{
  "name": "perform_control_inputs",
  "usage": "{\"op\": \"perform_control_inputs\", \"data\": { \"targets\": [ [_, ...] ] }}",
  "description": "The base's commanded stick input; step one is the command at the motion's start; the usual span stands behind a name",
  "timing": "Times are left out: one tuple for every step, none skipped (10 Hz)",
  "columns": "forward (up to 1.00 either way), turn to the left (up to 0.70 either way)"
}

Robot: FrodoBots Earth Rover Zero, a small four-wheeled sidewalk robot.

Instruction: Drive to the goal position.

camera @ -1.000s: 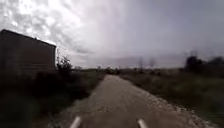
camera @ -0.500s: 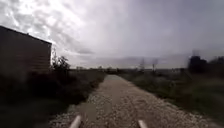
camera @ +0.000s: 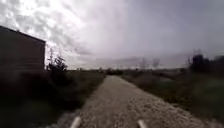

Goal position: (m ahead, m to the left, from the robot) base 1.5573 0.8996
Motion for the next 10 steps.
{"op": "perform_control_inputs", "data": {
  "targets": [
    [0.5, 0.0],
    [0.5, 0.0],
    [0.5, 0.0],
    [0.5, 0.0],
    [0.5, 0.0],
    [0.5, 0.0],
    [0.5, 0.0],
    [0.5, 0.0],
    [0.5, 0.0],
    [0.5, 0.0]
  ]
}}
